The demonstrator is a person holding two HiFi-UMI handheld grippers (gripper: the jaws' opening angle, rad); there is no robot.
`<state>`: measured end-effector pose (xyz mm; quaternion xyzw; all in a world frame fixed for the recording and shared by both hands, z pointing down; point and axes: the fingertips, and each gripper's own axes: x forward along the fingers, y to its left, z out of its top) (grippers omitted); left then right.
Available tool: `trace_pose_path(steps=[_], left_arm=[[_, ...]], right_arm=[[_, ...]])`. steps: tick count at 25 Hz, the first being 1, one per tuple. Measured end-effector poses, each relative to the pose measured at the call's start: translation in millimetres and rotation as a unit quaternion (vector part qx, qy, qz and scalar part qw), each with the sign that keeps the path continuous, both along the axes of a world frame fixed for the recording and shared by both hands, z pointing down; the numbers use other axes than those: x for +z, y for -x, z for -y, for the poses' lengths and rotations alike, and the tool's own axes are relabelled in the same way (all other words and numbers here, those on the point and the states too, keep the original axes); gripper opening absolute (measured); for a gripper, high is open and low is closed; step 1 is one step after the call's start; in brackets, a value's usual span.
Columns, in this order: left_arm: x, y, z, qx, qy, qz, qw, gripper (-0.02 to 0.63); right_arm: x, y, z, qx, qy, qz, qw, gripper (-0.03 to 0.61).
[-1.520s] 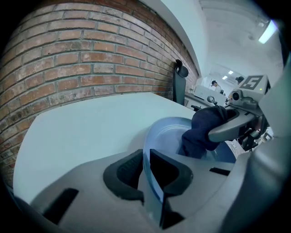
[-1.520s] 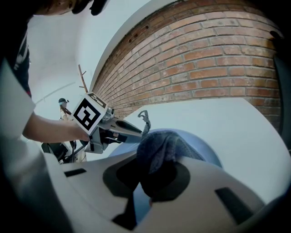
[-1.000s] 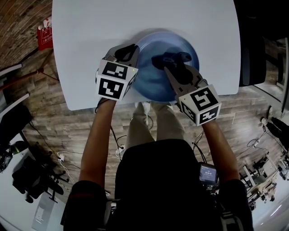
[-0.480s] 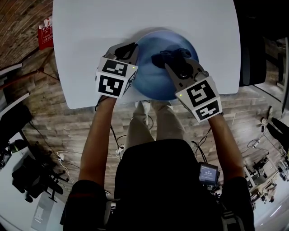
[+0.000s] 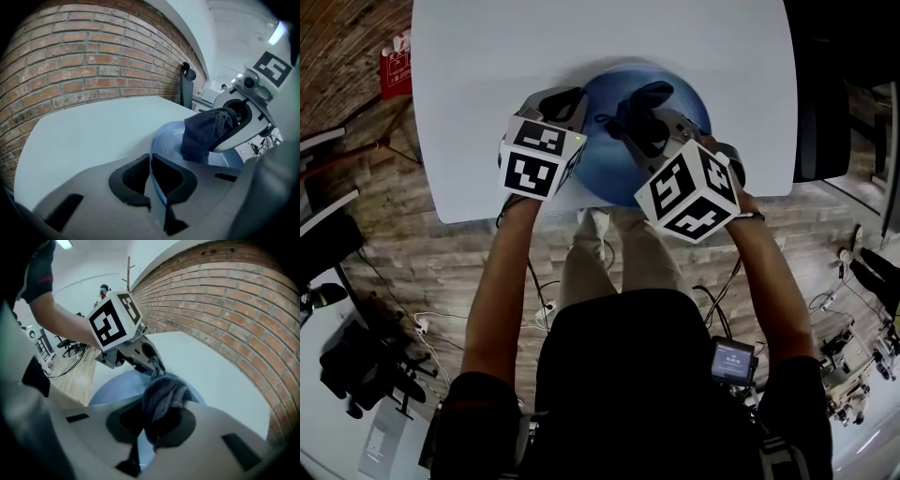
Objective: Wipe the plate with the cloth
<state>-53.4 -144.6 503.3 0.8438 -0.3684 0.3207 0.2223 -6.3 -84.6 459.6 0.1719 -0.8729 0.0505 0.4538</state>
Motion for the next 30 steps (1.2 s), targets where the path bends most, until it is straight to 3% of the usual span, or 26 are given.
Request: trace_pose_path(steps=[13, 30], left_arm=[[-1.1, -1.8, -2.1, 0.003, -0.001, 0.002, 1.0, 0.035], [-1.5, -3.8, -4.0, 0.01, -0.005, 0.007, 0.9999, 0.037]], right_arm=[[21.3, 24.9, 7.1, -0.072, -0.014, -0.036, 0.997, 0.041], [30.9, 25.5, 8.8, -0.076, -0.002, -0.045, 0.996, 0.041]])
